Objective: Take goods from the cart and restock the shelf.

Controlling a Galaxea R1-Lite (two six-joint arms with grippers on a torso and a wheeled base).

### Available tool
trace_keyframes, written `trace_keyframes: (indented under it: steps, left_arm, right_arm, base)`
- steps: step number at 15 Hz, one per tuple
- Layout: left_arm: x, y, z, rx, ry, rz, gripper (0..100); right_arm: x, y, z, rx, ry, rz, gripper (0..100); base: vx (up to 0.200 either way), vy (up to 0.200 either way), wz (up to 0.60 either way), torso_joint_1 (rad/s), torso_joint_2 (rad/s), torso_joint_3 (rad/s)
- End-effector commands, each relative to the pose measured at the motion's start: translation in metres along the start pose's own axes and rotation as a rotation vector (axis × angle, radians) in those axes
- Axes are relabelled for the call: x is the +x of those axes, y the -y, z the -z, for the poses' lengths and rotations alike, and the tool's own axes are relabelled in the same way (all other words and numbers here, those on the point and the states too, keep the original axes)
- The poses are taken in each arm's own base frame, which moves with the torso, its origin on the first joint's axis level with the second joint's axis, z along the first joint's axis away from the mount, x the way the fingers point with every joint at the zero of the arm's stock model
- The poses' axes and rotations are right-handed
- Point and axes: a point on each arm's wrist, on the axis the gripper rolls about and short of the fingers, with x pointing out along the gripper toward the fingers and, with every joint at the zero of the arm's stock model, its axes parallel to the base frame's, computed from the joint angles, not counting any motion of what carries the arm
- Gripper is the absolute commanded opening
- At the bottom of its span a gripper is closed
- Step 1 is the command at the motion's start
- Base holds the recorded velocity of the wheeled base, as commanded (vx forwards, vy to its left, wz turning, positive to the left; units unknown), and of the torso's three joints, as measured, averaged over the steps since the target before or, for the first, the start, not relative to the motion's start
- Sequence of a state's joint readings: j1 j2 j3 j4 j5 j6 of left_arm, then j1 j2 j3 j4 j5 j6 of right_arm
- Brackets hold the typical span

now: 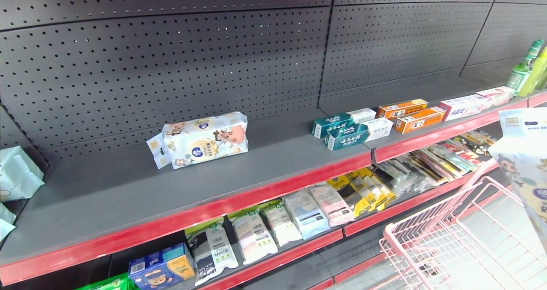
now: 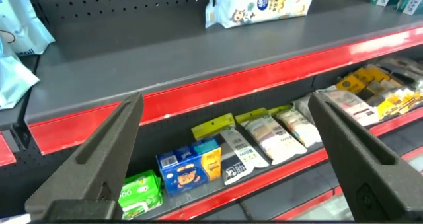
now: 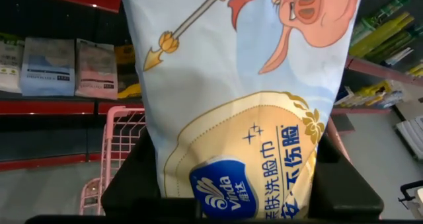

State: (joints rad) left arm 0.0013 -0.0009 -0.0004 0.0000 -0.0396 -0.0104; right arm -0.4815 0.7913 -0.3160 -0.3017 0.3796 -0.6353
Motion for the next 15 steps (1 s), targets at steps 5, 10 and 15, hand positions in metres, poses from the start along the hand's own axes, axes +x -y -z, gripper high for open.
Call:
trace_keyframes:
  steps: [5, 10, 15]
  left_arm:
    - [0.0001, 0.0, 0.0001, 0.0, -0.001, 0.0, 100]
    - [0.0001, 0.0, 0.0001, 0.001, -0.001, 0.0, 100]
    - [0.001, -0.0001, -0.0005, 0.024, -0.015, 0.002, 100]
  right_arm:
    - [0.0011, 0.0003, 0.0005, 0.002, -0.005, -0.003, 0]
    - [0.0013, 0.001, -0.0005, -0.014, -0.002, -0.002, 0]
    - [0.0007, -0.0009, -0.0084, 0.158, 0.057, -0.049, 0]
  base:
    - [0.0, 0.0, 0.36, 0.001, 0.0, 0.002]
    - [0.0, 0.0, 0.36, 0.007, 0.0, -0.002]
    - [0.0, 0.0, 0.0, 0.0, 0.0, 0.0]
